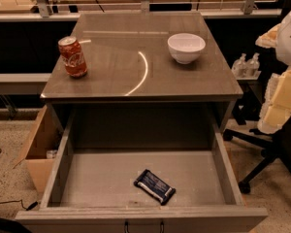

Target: Pick rxbar blueberry from top drawer and place on counter

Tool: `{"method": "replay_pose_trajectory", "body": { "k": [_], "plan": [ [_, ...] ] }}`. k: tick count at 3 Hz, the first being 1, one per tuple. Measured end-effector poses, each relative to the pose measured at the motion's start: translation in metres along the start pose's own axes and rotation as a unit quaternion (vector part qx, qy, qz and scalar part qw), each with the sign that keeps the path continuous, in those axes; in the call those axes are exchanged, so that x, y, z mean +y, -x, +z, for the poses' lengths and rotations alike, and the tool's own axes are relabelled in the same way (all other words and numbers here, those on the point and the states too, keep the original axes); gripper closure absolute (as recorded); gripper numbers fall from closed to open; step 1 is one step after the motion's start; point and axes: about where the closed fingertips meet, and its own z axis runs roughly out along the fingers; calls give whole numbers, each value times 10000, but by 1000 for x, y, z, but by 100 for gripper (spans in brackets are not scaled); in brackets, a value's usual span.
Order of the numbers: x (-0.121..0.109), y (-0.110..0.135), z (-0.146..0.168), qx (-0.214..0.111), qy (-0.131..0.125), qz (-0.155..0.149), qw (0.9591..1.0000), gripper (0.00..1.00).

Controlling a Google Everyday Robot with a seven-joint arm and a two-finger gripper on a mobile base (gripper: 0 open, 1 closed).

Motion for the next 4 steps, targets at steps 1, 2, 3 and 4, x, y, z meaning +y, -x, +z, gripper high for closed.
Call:
{"method": "replay_pose_trajectory", "body": {
  "k": [1,2,3,4],
  "plan": [
    [0,0,0,0,-1,0,10000,0],
    [8,4,18,62,-27,116,9999,0],
    [28,11,55,51,30,336,9994,0],
    [49,19,95,-36,138,632,9979,0]
  ]
}}
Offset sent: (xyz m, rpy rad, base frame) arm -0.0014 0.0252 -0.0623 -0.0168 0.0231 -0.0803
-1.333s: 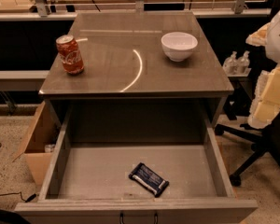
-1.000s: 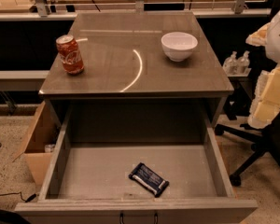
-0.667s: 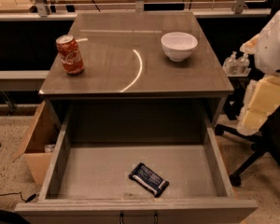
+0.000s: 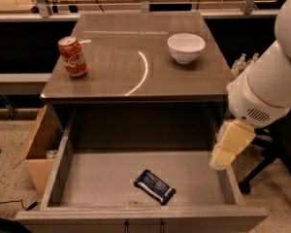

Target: Pick rxbar blueberry from top drawer and place on counter

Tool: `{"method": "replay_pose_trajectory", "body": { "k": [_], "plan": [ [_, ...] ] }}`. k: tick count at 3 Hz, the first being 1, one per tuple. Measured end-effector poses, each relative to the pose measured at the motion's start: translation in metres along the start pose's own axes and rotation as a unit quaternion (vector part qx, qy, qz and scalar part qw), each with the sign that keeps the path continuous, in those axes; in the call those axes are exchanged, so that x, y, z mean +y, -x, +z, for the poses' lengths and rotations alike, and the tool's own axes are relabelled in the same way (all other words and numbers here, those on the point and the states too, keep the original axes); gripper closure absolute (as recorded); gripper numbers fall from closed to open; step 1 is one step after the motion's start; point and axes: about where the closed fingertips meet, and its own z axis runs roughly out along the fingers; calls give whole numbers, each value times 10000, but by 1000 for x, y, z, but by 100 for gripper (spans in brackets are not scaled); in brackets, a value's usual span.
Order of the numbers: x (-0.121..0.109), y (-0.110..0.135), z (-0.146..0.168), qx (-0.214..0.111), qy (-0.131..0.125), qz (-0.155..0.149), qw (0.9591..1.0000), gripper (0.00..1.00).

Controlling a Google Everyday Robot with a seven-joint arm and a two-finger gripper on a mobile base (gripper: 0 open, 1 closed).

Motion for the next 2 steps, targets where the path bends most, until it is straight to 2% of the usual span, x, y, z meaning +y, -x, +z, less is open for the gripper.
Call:
{"method": "replay_pose_trajectory", "body": {
  "k": [1,2],
  "plan": [
    [22,12,44,-239,223,369,9988,0],
    [42,24,82,-441,395,758,9954,0]
  ]
}}
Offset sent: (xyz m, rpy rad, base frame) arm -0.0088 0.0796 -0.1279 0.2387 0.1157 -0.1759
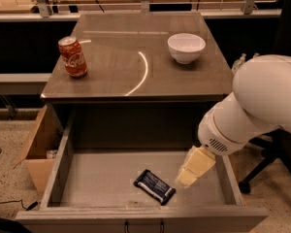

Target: Pick rxbar blueberry from top drawer and place on counter

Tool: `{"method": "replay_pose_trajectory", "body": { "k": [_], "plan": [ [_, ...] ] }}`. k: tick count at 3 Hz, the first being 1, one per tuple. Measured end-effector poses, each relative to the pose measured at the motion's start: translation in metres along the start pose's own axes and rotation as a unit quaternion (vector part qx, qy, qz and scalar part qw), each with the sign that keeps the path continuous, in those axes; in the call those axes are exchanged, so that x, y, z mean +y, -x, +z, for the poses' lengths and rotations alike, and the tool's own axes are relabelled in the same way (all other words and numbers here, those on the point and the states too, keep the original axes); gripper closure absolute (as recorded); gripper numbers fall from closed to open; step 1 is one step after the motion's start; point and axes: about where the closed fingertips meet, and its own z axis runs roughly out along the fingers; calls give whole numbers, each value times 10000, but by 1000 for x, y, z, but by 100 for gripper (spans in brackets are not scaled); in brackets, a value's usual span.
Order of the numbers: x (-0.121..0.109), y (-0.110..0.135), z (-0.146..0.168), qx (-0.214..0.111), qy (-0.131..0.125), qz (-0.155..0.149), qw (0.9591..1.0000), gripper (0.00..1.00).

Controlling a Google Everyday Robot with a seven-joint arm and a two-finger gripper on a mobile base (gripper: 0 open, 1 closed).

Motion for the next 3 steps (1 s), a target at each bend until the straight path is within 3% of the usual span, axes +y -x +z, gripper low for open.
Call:
{"method": "replay_pose_trajectory", "body": {
  "k": [2,3],
  "plan": [
    [2,2,8,90,-135,75,9998,0],
    [9,4,35,118,-243,296,9992,0]
  ]
}}
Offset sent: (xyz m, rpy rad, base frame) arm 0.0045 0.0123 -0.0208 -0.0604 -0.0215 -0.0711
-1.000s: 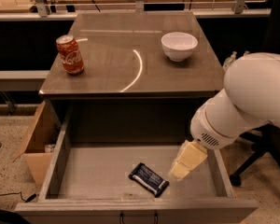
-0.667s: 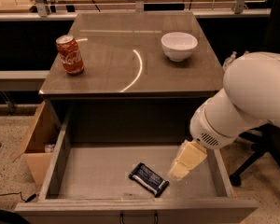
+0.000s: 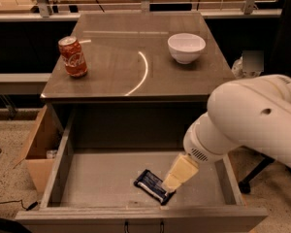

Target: Pick rxbar blueberry from top drawer and place on counter

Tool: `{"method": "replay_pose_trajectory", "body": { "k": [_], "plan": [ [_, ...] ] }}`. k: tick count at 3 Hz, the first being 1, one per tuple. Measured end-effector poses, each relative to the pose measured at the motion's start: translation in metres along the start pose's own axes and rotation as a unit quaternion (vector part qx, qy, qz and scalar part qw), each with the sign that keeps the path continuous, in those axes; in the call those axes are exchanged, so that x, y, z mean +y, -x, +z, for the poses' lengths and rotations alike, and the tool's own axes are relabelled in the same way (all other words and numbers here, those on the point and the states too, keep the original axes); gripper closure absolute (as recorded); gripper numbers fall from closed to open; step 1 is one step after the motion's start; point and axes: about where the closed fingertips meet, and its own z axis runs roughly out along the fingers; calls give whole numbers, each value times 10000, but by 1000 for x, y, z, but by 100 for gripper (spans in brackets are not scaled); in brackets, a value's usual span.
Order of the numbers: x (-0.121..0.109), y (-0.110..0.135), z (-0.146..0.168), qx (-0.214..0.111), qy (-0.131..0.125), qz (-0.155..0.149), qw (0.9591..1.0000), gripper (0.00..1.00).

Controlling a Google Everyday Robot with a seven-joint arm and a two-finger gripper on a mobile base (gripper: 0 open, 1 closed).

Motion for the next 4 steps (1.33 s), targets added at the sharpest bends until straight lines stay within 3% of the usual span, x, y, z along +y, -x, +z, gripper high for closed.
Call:
{"method": "replay_pose_trajectory", "body": {
  "k": [2,4],
  "plan": [
    [19,2,61,-165,117,493,9986,0],
    [29,15,103,-410,216,640,9969,0]
  ]
}}
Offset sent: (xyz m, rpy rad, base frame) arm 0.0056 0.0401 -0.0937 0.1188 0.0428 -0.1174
